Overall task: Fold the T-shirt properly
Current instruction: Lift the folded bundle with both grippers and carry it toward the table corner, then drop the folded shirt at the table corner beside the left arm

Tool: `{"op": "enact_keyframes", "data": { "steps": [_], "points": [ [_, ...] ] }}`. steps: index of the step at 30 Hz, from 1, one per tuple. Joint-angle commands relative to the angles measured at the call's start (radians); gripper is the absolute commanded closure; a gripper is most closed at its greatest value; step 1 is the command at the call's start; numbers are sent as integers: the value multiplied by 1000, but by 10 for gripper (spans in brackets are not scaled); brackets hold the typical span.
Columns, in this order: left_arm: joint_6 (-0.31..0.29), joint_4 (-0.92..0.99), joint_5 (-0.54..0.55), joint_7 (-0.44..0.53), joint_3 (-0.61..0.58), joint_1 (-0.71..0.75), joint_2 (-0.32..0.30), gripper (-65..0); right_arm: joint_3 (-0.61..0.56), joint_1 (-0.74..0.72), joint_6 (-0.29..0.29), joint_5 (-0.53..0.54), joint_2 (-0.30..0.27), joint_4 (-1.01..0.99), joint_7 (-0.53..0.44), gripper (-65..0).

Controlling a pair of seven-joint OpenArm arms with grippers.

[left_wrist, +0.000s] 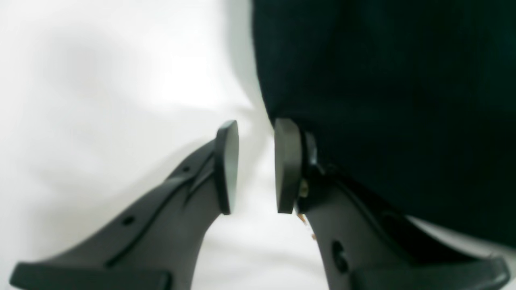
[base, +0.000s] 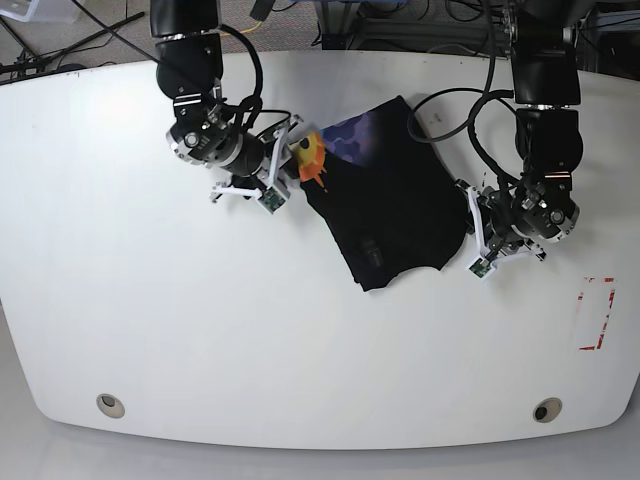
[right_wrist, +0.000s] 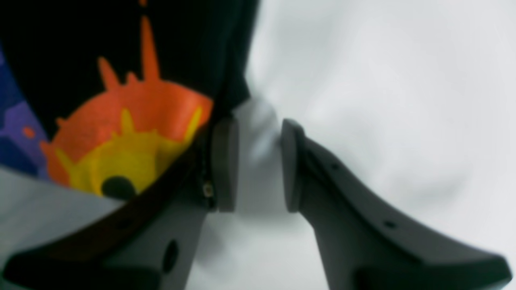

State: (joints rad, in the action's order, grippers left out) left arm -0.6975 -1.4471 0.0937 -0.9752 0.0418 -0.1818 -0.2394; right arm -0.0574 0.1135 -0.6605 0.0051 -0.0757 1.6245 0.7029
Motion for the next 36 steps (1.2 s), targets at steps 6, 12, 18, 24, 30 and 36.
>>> {"op": "enact_keyframes", "data": {
  "steps": [6, 12, 18, 24, 30, 36],
  "points": [
    [-1, -114, 11, 11, 33, -51, -62, -135, -123, 51, 0, 23, 47, 35, 7, -166],
    [-1, -301, 10, -44, 100, -5, -64, -136, -218, 61, 2, 25, 52, 35, 27, -166],
    [-1, -452, 10, -70, 106, 86, -24, -139, -216, 58, -5, 25, 64, 90, 41, -166],
    [-1, -490, 5, -72, 106, 173, 96, -232, -163, 51, -8, 25, 38, 127, 67, -166],
    [17, -485, 10, -67, 86, 239, 159, -397, -100, 45, -9, 25, 37, 130, 82, -166],
    [106, -383, 5, 25, 33, 284, 165, -400, -58, 45, -9, 25, 35, 130, 83, -166]
  ]
}}
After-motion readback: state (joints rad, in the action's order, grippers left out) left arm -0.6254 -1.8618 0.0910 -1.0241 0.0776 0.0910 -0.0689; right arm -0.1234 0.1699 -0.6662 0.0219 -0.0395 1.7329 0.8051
